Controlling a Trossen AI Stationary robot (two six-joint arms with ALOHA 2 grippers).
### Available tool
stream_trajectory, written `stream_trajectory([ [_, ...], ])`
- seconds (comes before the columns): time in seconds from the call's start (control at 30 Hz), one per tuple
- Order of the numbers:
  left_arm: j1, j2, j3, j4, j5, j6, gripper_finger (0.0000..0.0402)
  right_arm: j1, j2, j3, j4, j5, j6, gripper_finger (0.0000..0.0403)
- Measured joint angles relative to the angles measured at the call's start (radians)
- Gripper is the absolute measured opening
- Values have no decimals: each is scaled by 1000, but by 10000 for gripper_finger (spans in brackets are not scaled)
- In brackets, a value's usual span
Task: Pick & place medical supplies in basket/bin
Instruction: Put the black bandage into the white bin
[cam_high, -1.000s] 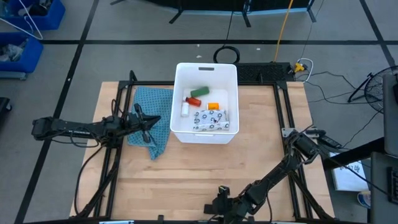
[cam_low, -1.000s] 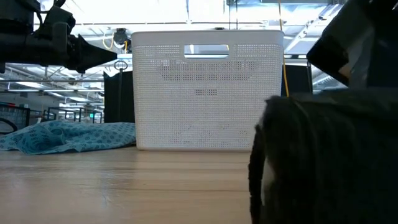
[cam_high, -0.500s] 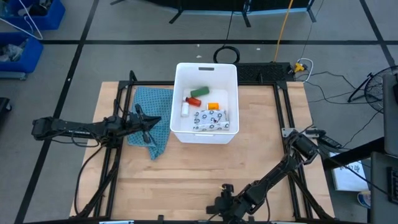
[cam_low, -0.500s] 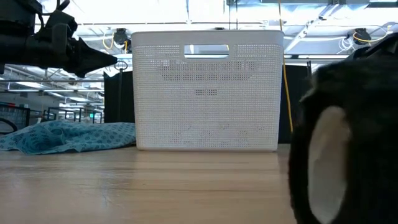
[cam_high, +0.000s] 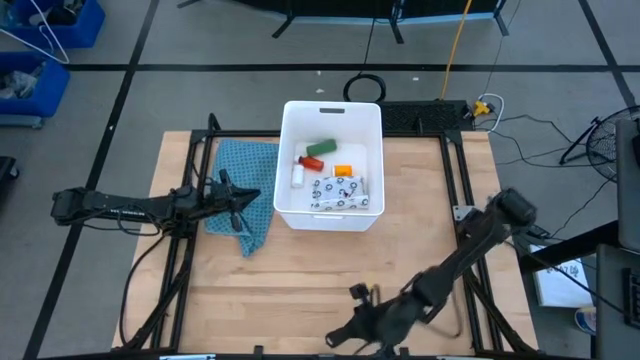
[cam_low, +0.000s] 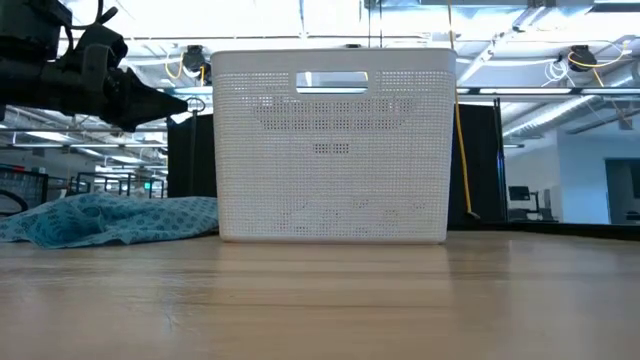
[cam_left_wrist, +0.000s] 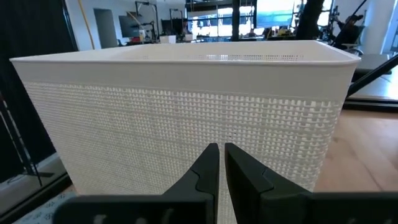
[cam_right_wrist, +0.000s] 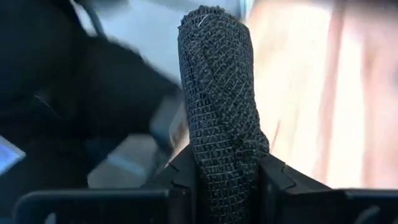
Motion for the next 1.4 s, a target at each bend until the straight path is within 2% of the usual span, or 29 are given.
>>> stream_trajectory([
  [0.13, 0, 0, 0, 0, 0, 4, 31, -32, -199, -122, 163, -8, -181, 90],
  [0.23, 0, 0, 0, 0, 0, 6, 31, -90, -358, -302, 356, -123, -257, 88],
  [0.33, 0, 0, 0, 6, 0, 24, 31, -151, -503, -514, 541, -229, -266, 81],
  [0.47, 0, 0, 0, 30, -1, 28, 31, -200, -641, -762, 738, -206, -271, 79],
  [0.6, 0, 0, 0, 48, 0, 59, 31, -232, -759, -942, 866, -170, -305, 82],
  [0.73, 0, 0, 0, 63, 0, 87, 31, -240, -834, -1079, 991, -123, -330, 79],
  [0.83, 0, 0, 0, 90, -1, 148, 31, -239, -859, -1125, 1071, -78, -331, 80],
  [0.97, 0, 0, 0, 119, -1, 204, 31, -248, -862, -1084, 1039, 40, -358, 80],
  [1.07, 0, 0, 0, 119, -4, 225, 31, -289, -862, -951, 862, 40, -381, 79],
  [1.13, 0, 0, 0, 117, -18, 237, 31, -332, -845, -812, 652, 3, -395, 79],
  [1.27, 0, 0, 0, 115, -26, 235, 31, -448, -765, -479, 235, 4, -455, 79],
  [1.4, 0, 0, 0, 114, -27, 232, 31, -620, -670, -184, -35, -23, -560, 78],
])
